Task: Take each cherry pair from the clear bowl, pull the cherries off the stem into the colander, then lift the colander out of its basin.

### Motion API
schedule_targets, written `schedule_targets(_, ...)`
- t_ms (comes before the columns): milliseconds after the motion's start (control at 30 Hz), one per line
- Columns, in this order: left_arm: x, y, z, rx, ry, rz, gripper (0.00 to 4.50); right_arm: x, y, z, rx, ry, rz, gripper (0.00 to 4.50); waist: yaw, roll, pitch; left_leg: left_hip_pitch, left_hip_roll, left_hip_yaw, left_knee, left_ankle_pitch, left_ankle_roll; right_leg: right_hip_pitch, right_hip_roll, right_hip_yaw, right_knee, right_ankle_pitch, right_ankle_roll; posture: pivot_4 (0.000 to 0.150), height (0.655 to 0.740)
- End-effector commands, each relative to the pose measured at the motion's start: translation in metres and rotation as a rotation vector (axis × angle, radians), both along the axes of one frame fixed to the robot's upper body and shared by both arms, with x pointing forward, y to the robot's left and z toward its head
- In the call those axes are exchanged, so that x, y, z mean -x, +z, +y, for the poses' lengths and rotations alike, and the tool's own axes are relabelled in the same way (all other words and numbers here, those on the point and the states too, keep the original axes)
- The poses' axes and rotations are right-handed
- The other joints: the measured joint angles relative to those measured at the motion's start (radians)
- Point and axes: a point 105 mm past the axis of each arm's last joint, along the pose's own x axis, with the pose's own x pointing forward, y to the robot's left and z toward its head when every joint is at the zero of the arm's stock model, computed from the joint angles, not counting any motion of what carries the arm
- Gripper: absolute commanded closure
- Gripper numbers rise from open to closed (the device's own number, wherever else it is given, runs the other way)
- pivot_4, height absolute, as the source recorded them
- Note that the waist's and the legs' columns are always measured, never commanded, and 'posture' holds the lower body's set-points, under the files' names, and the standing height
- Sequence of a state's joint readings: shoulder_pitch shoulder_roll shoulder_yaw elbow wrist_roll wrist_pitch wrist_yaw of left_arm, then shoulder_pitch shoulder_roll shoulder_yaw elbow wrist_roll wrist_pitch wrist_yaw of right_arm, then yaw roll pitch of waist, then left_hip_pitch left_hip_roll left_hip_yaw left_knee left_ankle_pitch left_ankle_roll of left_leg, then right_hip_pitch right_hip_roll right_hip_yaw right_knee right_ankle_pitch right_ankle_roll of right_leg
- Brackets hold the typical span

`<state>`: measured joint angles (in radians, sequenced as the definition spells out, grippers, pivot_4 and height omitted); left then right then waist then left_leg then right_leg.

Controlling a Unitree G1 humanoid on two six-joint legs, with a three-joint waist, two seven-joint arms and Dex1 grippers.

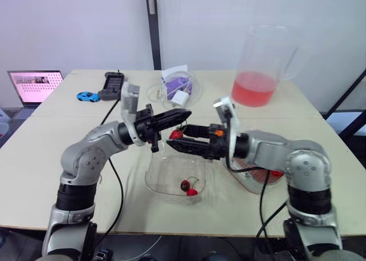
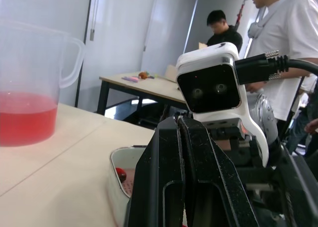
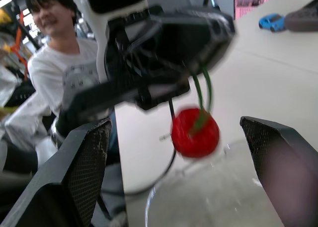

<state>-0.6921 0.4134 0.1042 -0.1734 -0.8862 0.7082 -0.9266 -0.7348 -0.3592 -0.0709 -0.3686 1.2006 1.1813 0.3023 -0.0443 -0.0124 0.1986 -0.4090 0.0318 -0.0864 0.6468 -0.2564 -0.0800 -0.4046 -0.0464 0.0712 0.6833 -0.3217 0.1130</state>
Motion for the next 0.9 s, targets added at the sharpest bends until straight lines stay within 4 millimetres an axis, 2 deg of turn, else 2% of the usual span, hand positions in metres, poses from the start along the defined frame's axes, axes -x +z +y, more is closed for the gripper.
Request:
schedule_targets(33,0.009,0.014,0.0,0.019,-0.017,-0.063,4.5,0.001,0.009,0.007,-0.027,-0.006,-0.028,0.09,0.001,0.0,0.0,0.0,0.0,0.0,0.0,0.0,0.0,0.0,0.0,0.0,0.0,0.0,0.0,0.15,0.7332)
schedule_targets(133,0.008,0.014,0.0,0.017,-0.015,-0.066,4.5,-0.001,0.006,0.01,-0.028,-0.015,-0.015,0.09,0.0,0.0,0.0,0.0,0.0,0.0,0.0,0.0,0.0,0.0,0.0,0.0,0.0,0.0,0.0,0.15,0.7332)
schedule_targets(233,0.008,0.014,-0.001,0.017,-0.018,-0.067,4.5,-0.002,0.003,0.01,-0.016,-0.023,-0.01,0.99,0.0,0.0,0.0,0.0,0.0,0.0,0.0,0.0,0.0,0.0,0.0,0.0,0.0,0.0,0.0,0.15,0.7332)
schedule_targets(300,0.009,0.014,-0.001,0.017,-0.019,-0.067,4.5,-0.002,0.002,0.01,-0.009,-0.023,-0.01,1.9,0.0,0.0,0.0,0.0,0.0,0.0,0.0,0.0,0.0,0.0,0.0,0.0,0.0,0.0,0.0,0.15,0.7332)
schedule_targets(500,0.009,0.013,-0.003,0.016,-0.021,-0.067,4.5,-0.002,-0.001,0.011,-0.001,-0.023,-0.002,1.9,0.0,0.0,0.0,0.0,0.0,0.0,0.0,0.0,0.0,0.0,0.0,0.0,0.0,0.0,0.0,0.15,0.7332)
schedule_targets(600,0.009,0.013,-0.003,0.015,-0.023,-0.068,4.5,-0.002,-0.002,0.011,0.0,-0.024,0.001,2.64,0.0,0.0,0.0,0.0,0.0,0.0,0.0,0.0,0.0,0.0,0.0,0.0,0.0,0.0,0.0,0.15,0.7332)
schedule_targets(667,0.008,0.014,-0.003,0.014,-0.023,-0.068,4.5,-0.003,-0.002,0.01,0.002,-0.026,0.002,3.61,0.0,0.0,0.0,0.0,0.0,0.0,0.0,0.0,0.0,0.0,0.0,0.0,0.0,0.0,0.0,0.15,0.7332)
schedule_targets(733,0.008,0.014,-0.003,0.011,-0.023,-0.068,4.5,-0.004,-0.004,0.008,0.015,-0.032,0.003,4.19,0.0,0.0,0.0,0.0,0.0,0.0,0.0,0.0,0.0,0.0,0.0,0.0,0.0,0.0,0.0,0.15,0.7332)
schedule_targets(900,0.007,0.014,-0.003,0.005,-0.023,-0.071,4.5,-0.006,-0.008,0.002,0.042,-0.038,0.006,4.19,0.0,0.0,0.0,0.0,0.0,0.0,0.0,0.0,0.0,0.0,0.0,0.0,0.0,0.0,0.0,0.15,0.7332)
